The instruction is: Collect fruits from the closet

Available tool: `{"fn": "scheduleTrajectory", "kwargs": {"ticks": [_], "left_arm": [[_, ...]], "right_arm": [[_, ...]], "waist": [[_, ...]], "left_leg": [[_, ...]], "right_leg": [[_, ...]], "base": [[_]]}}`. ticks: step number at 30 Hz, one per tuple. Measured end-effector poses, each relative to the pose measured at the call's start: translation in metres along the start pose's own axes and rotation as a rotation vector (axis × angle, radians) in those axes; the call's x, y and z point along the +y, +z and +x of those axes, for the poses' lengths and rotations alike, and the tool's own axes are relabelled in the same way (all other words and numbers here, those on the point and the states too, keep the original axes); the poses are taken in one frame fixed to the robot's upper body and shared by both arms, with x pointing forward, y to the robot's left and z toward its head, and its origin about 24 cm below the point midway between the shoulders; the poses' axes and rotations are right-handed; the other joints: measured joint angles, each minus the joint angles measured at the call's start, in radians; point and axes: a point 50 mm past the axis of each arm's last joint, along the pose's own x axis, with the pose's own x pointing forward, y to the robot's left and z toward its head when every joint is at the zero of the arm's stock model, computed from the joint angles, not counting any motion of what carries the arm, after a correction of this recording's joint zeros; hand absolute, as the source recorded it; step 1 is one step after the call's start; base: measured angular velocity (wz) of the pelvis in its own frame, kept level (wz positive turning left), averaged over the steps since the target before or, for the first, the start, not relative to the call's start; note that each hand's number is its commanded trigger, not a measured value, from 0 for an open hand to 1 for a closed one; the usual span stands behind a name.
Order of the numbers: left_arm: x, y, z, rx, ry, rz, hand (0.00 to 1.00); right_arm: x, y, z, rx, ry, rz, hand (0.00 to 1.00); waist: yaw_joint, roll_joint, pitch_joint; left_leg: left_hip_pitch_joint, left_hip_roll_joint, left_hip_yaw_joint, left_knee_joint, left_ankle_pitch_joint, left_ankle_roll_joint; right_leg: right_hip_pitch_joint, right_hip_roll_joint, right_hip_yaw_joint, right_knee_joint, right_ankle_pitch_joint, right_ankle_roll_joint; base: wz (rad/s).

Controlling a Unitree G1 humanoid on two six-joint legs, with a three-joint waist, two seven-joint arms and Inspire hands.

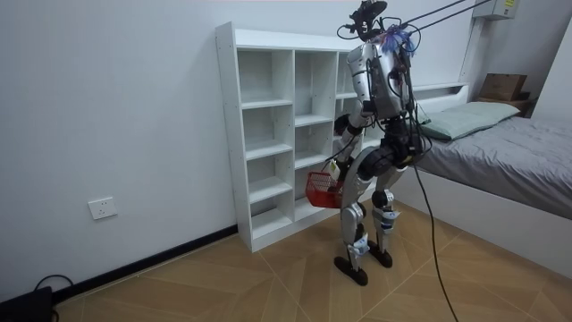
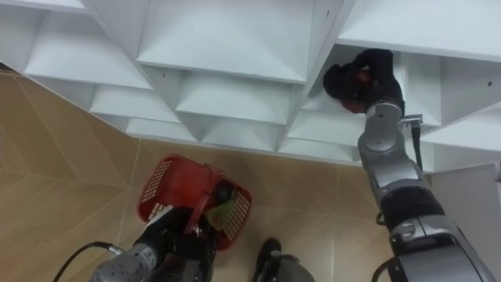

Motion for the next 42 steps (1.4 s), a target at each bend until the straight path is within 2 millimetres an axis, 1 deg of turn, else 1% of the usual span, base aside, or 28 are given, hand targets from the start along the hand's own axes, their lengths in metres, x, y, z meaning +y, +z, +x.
{"fn": "scheduleTrajectory", "kwargs": {"ticks": [6, 11, 15, 17, 18, 21, 25, 27, 29, 30, 32, 34, 35, 36, 38, 39, 41, 42], "left_arm": [[0.002, 0.002, 0.001, -0.006, 0.003, 0.004, 1.00], [0.002, 0.002, 0.001, -0.004, 0.002, 0.011, 1.00], [0.003, 0.000, 0.002, 0.008, 0.004, 0.008, 1.00], [0.004, 0.000, 0.003, 0.017, 0.011, -0.003, 1.00], [0.005, -0.001, 0.004, 0.025, 0.013, -0.004, 1.00], [0.006, -0.002, 0.005, 0.042, 0.015, -0.008, 1.00], [0.006, -0.002, 0.005, 0.041, 0.019, -0.030, 1.00], [0.007, -0.001, 0.006, 0.038, 0.021, -0.050, 1.00], [0.006, 0.000, 0.007, 0.038, 0.021, -0.072, 1.00], [0.008, 0.000, 0.006, 0.038, 0.026, -0.076, 1.00], [0.008, 0.002, 0.007, 0.031, 0.031, -0.089, 1.00], [0.008, 0.005, 0.009, 0.023, 0.029, -0.091, 1.00], [0.007, 0.005, 0.009, 0.023, 0.027, -0.094, 1.00], [0.007, 0.004, 0.009, 0.024, 0.028, -0.096, 1.00], [0.007, 0.000, 0.009, 0.041, 0.032, -0.116, 1.00], [0.007, 0.000, 0.009, 0.044, 0.033, -0.122, 1.00], [0.007, -0.002, 0.009, 0.050, 0.042, -0.137, 1.00], [0.007, -0.002, 0.009, 0.053, 0.048, -0.139, 1.00]], "right_arm": [[0.000, 0.000, 0.000, 0.004, -0.001, 0.024, 1.00], [0.000, -0.003, 0.000, 0.046, -0.001, 0.131, 1.00], [0.001, -0.007, -0.001, 0.085, 0.019, 0.203, 1.00], [0.002, -0.010, -0.001, 0.116, 0.024, 0.268, 1.00], [0.002, -0.012, -0.002, 0.130, 0.034, 0.299, 1.00], [0.003, -0.020, -0.005, 0.173, 0.047, 0.383, 1.00], [0.006, -0.031, -0.011, 0.233, 0.075, 0.521, 1.00], [0.007, -0.034, -0.013, 0.250, 0.096, 0.575, 1.00], [0.011, -0.039, -0.017, 0.267, 0.130, 0.636, 1.00], [0.016, -0.041, -0.020, 0.276, 0.152, 0.663, 1.00], [0.021, -0.043, -0.024, 0.286, 0.186, 0.702, 1.00], [0.027, -0.050, -0.031, 0.322, 0.208, 0.760, 1.00], [0.033, -0.059, -0.039, 0.364, 0.224, 0.785, 1.00], [0.036, -0.063, -0.042, 0.384, 0.233, 0.794, 1.00], [0.049, -0.078, -0.060, 0.449, 0.288, 0.798, 1.00], [0.052, -0.080, -0.063, 0.457, 0.303, 0.795, 1.00], [0.058, -0.085, -0.072, 0.479, 0.347, 0.793, 1.00], [0.060, -0.085, -0.073, 0.483, 0.355, 0.791, 1.00]], "waist": [[-0.002, 0.000, 0.0000], [-0.007, 0.000, 0.0000], [-0.012, 0.001, 0.0006], [-0.011, 0.003, 0.0009], [-0.013, 0.004, 0.0007], [-0.014, 0.012, 0.0003], [-0.009, 0.016, -0.0004], [-0.012, 0.022, -0.0049], [-0.024, 0.028, -0.0081], [-0.028, 0.029, -0.0108], [-0.037, 0.033, -0.0167], [-0.035, 0.034, -0.0174], [-0.037, 0.038, -0.0204], [-0.036, 0.039, -0.0208], [-0.039, 0.052, -0.0300], [-0.043, 0.056, -0.0324], [-0.053, 0.071, -0.0415], [-0.057, 0.072, -0.0418]], "left_leg": [[0.003, -0.001, 0.002, -0.005, 0.000, 0.000], [0.007, 0.000, 0.002, -0.005, 0.001, 0.000], [0.020, 0.005, 0.013, -0.004, 0.001, 0.000], [0.026, 0.015, 0.014, -0.005, 0.001, 0.000], [0.028, 0.016, 0.011, -0.005, 0.001, 0.000], [0.055, 0.018, 0.013, -0.014, 0.001, 0.001], [0.094, 0.016, 0.016, -0.037, 0.001, 0.002], [0.103, 0.018, 0.017, -0.042, 0.002, 0.003], [0.117, 0.020, 0.030, -0.043, 0.002, 0.003], [0.125, 0.022, 0.039, -0.047, 0.002, 0.003], [0.131, 0.021, 0.041, -0.053, 0.002, 0.004], [0.145, 0.021, 0.046, -0.060, 0.003, 0.005], [0.154, 0.023, 0.049, -0.062, 0.003, 0.005], [0.161, 0.024, 0.052, -0.067, 0.003, 0.005], [0.185, 0.032, 0.066, -0.074, 0.003, 0.005], [0.191, 0.032, 0.069, -0.079, 0.003, 0.005], [0.207, 0.027, 0.079, -0.098, 0.007, 0.011], [0.212, 0.026, 0.085, -0.103, 0.010, 0.014]], "right_leg": [[0.003, 0.000, 0.001, -0.005, 0.001, 0.001], [0.007, -0.001, -0.001, -0.002, 0.001, 0.001], [0.022, 0.003, 0.000, -0.011, 0.004, 0.001], [0.037, 0.016, 0.001, -0.036, 0.017, 0.001], [0.042, 0.018, 0.001, -0.041, 0.020, 0.002], [0.070, 0.023, 0.003, -0.061, 0.028, 0.006], [0.102, 0.027, 0.014, -0.077, 0.033, 0.011], [0.113, 0.032, 0.016, -0.088, 0.038, 0.011], [0.123, 0.032, 0.021, -0.091, 0.040, 0.012], [0.128, 0.032, 0.024, -0.093, 0.040, 0.012], [0.129, 0.032, 0.029, -0.094, 0.041, 0.013], [0.135, 0.036, 0.040, -0.097, 0.045, 0.013], [0.146, 0.040, 0.044, -0.105, 0.048, 0.014], [0.152, 0.042, 0.047, -0.109, 0.050, 0.015], [0.177, 0.052, 0.058, -0.134, 0.061, 0.017], [0.179, 0.053, 0.063, -0.136, 0.063, 0.018], [0.181, 0.051, 0.078, -0.141, 0.071, 0.022], [0.183, 0.049, 0.080, -0.140, 0.071, 0.023]], "base": [[0.00], [0.00], [-0.03], [-0.11], [-0.07], [-0.06], [-0.07], [-0.06], [-0.09], [-0.10], [-0.11], [-0.14], [-0.11], [-0.16], [-0.21], [-0.24], [-0.18], [-0.10]]}}
